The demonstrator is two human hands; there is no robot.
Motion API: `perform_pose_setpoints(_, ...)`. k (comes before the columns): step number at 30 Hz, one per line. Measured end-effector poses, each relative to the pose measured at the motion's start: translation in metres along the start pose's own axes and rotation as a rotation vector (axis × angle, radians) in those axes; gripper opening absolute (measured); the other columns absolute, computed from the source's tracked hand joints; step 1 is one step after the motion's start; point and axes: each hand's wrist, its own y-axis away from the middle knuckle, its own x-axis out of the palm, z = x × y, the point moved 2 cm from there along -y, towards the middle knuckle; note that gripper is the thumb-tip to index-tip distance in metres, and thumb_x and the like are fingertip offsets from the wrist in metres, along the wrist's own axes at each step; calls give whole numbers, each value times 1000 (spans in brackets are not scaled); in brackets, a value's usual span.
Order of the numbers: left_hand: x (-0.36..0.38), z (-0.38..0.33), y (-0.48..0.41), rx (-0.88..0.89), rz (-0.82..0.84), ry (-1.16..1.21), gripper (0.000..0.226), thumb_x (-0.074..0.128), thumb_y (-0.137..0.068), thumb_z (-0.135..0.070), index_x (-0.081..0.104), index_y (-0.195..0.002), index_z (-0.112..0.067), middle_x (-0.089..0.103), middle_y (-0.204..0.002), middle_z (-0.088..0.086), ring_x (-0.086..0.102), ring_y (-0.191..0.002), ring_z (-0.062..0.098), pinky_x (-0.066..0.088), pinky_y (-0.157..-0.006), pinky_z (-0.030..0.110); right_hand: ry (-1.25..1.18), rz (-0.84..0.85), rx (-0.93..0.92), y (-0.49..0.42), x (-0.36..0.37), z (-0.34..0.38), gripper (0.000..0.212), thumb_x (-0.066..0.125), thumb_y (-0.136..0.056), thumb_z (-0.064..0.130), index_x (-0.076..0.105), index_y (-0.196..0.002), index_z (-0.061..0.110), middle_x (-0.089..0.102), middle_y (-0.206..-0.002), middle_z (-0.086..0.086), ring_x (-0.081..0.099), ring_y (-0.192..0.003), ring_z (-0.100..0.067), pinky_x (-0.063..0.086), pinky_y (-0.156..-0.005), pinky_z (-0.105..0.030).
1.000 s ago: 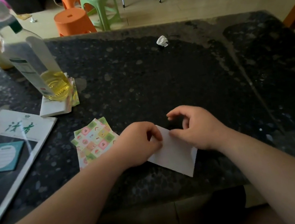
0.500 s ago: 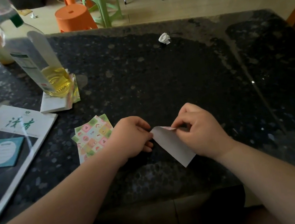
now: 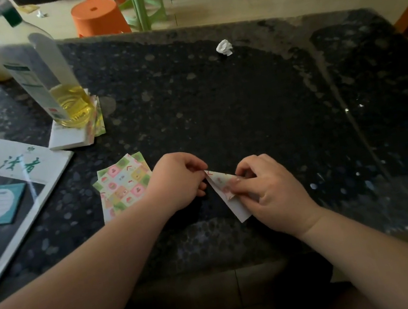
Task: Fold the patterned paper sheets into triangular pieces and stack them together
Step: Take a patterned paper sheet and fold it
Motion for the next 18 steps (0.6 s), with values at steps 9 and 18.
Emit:
perform_pose_setpoints(9, 1, 5, 11, 610, 130, -680, 35, 61, -97, -45, 64, -132, -40, 44, -146, -15, 29, -138, 9, 28, -117, 41, -14, 101, 22, -1, -2, -3, 34, 49, -99, 44, 75, -119, 32, 61, -125, 2, 54, -114, -18, 53, -90, -41)
perform_pose_setpoints(18, 10, 7, 8, 609, 109, -634, 33, 67, -95, -40, 68, -128, -34, 54, -133, -15, 39, -129, 7, 32, -114, 38, -6, 86, 125, 1, -15, 6, 26, 62, -96, 35, 75, -116, 27, 56, -127, 6, 52, -116, -10, 52, -93, -29)
